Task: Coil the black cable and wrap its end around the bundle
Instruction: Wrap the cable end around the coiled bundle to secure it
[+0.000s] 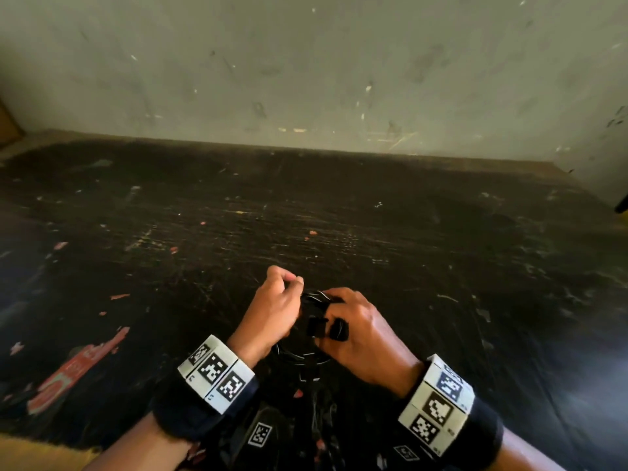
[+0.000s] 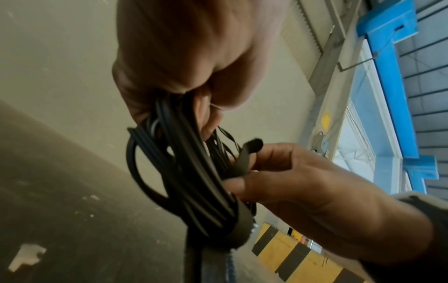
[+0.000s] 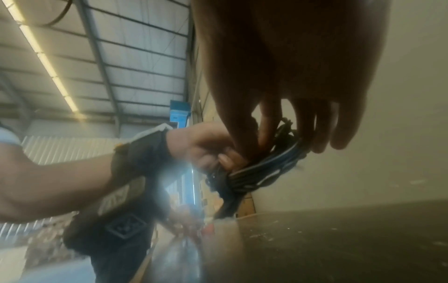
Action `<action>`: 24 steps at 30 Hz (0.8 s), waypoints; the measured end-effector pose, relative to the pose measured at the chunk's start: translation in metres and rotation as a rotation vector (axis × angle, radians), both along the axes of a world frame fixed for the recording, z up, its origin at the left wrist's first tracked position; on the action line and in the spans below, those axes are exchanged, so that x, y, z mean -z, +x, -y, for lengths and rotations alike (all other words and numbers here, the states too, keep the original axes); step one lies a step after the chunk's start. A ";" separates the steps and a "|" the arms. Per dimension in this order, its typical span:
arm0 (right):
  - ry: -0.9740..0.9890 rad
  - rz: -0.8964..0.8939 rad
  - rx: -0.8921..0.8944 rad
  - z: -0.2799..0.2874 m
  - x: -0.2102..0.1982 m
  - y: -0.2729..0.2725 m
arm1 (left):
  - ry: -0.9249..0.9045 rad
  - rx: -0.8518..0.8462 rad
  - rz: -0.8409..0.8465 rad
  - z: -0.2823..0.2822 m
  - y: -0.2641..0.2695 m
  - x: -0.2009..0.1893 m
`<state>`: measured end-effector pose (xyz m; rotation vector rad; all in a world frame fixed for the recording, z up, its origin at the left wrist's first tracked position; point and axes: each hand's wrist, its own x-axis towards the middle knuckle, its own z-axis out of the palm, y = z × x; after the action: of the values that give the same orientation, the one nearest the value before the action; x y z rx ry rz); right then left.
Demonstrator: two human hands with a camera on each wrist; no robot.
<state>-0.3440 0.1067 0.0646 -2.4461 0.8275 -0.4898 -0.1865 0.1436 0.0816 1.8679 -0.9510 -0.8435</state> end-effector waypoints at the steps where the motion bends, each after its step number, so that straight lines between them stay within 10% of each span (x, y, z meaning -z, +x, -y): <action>1: -0.011 0.002 0.013 0.000 0.000 0.002 | 0.009 -0.003 -0.002 -0.001 0.001 -0.001; 9: -0.349 0.104 -0.061 0.000 0.001 0.018 | 0.055 -0.016 -0.335 -0.006 -0.002 0.011; 24: -0.380 0.111 -0.120 0.022 0.003 0.001 | -0.011 0.157 -0.603 -0.002 0.002 0.009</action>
<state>-0.3426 0.0846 0.0616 -2.7600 0.5783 -0.7907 -0.1845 0.1456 0.0725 1.4042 -0.7143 -1.3897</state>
